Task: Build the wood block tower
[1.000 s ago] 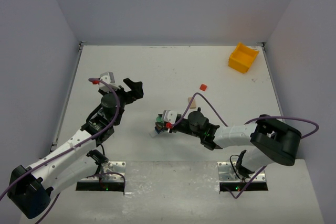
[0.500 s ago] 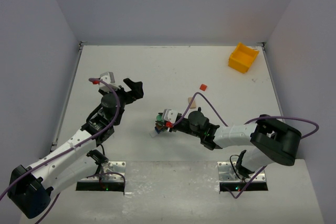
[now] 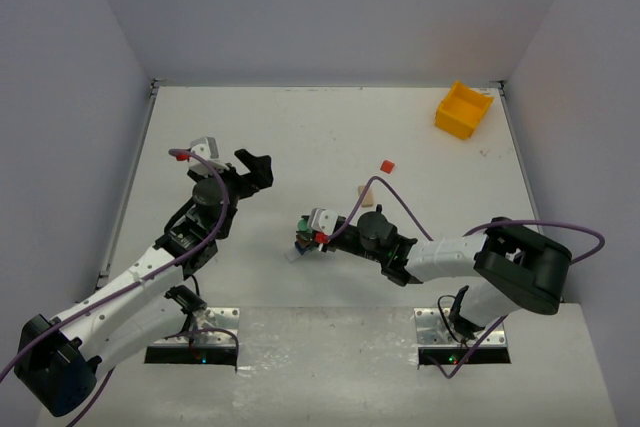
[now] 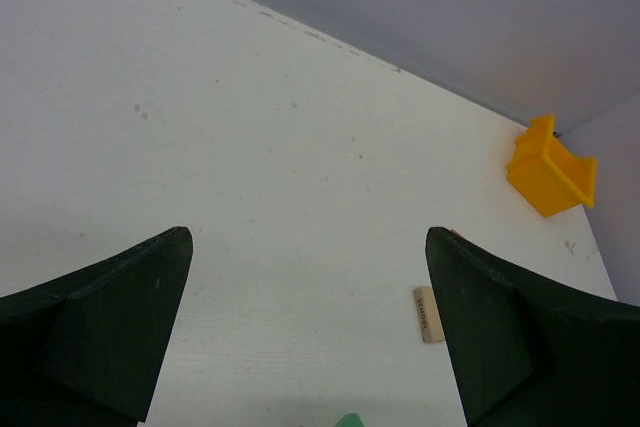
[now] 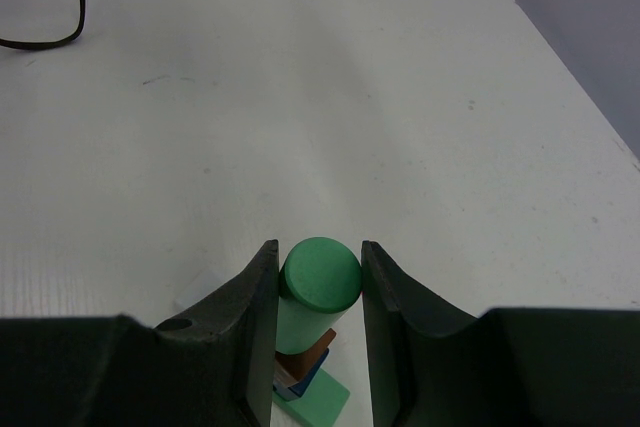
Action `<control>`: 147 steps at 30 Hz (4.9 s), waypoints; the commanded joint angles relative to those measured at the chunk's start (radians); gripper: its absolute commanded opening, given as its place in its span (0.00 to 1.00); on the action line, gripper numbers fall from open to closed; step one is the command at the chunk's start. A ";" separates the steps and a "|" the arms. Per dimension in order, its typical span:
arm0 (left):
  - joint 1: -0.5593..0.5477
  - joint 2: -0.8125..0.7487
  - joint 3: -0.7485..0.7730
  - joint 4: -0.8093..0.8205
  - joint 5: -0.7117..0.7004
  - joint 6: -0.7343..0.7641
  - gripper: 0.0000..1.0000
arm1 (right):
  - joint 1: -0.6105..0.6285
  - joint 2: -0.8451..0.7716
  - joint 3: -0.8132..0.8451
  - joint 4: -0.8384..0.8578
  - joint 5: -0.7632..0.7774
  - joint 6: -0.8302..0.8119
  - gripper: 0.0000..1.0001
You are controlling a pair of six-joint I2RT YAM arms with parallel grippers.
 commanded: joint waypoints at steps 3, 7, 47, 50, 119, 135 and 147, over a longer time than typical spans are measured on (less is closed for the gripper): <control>0.002 -0.001 -0.007 0.042 -0.008 0.002 1.00 | -0.004 0.000 0.030 0.075 0.010 -0.011 0.09; 0.002 -0.003 -0.007 0.042 -0.008 0.002 1.00 | -0.004 -0.006 0.026 0.075 0.008 -0.011 0.12; 0.002 0.008 -0.012 0.063 -0.001 0.005 1.00 | -0.004 -0.011 0.015 0.074 0.002 -0.020 0.26; 0.003 0.008 -0.012 0.065 0.000 0.005 1.00 | -0.004 -0.012 0.012 0.075 -0.001 -0.020 0.26; 0.002 -0.001 -0.017 0.077 0.011 -0.001 1.00 | -0.004 -0.078 0.006 0.026 0.005 -0.008 0.99; 0.002 -0.025 -0.016 0.055 0.018 -0.001 1.00 | -0.007 -0.407 0.087 -0.368 0.384 0.252 0.99; 0.002 -0.002 -0.008 0.045 0.009 0.006 1.00 | -0.453 -0.337 0.269 -0.927 0.394 0.695 0.99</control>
